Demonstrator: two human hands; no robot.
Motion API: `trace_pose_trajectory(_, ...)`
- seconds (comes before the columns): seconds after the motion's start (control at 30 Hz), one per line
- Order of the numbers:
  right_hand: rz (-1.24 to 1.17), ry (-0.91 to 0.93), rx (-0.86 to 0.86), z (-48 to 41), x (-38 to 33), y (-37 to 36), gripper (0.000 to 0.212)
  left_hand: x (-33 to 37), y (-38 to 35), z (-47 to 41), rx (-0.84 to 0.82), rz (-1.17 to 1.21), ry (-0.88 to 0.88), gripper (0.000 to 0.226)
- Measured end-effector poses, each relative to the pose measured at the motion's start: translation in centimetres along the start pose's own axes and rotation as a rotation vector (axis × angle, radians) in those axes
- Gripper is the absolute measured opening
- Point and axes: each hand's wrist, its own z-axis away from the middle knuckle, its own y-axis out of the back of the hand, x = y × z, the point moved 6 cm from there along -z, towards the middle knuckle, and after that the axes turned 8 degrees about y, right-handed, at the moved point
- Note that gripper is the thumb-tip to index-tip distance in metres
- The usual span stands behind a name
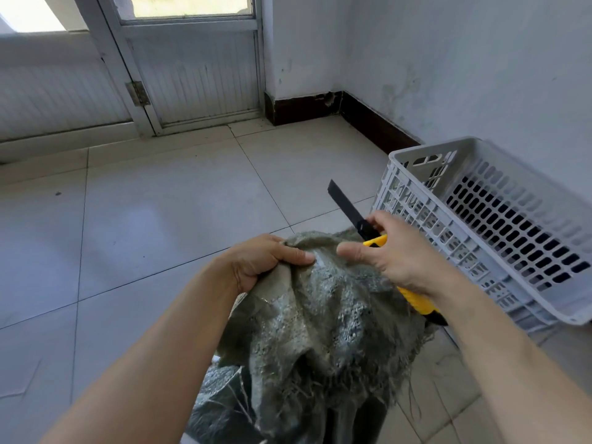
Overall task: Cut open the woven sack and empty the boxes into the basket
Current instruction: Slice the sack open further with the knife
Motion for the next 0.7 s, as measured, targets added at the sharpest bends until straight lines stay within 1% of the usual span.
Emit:
trace_pose_trajectory(0.03, 0.033, 0.018, -0.027, 0.2, -0.5, 0.3, 0.062, 0.1, 0.3, 0.0, 0.015, 0.029, -0.007, 0.010)
trace_pose_trajectory(0.07, 0.022, 0.021, -0.074, 0.5, -1.0, 0.5, 0.063, 0.2, 0.5, 0.1, 0.024, 0.062, -0.009, 0.010)
trace_pose_trajectory(0.13, -0.029, -0.010, -0.173, 1.0, -1.2, 0.1, 0.053, 0.4, 0.8, 0.2, 0.036, 0.147, -0.012, 0.016)
trace_pose_trajectory(0.17, 0.028, -0.006, -0.205, 1.2, -1.0, -0.2, 0.048, 0.6, 0.9, 0.3, 0.045, 0.181, -0.019, 0.019)
trace_pose_trajectory(0.23, 0.207, 0.012, -0.253, 1.2, -0.5, -0.8, 0.044, 0.7, 1.0, 0.5, 0.061, 0.207, -0.020, 0.021)
trace_pose_trajectory(0.3, 0.292, 0.003, -0.268, 1.1, 0.0, -1.0, 0.046, 0.8, 0.9, 0.6, 0.049, 0.200, -0.007, 0.019)
trace_pose_trajectory(0.43, 0.338, -0.031, -0.261, 0.9, 0.4, -0.8, 0.048, 0.8, 0.9, 0.6, 0.053, 0.170, -0.002, 0.018)
trace_pose_trajectory(0.6, 0.310, -0.054, -0.212, 0.8, 0.4, -0.7, 0.048, 1.0, 1.0, 0.7, 0.060, 0.153, -0.017, 0.020)
trace_pose_trajectory(0.7, 0.295, -0.099, -0.255, 1.2, 0.1, -0.8, 0.045, 1.0, 1.0, 0.8, 0.067, 0.132, -0.020, 0.019)
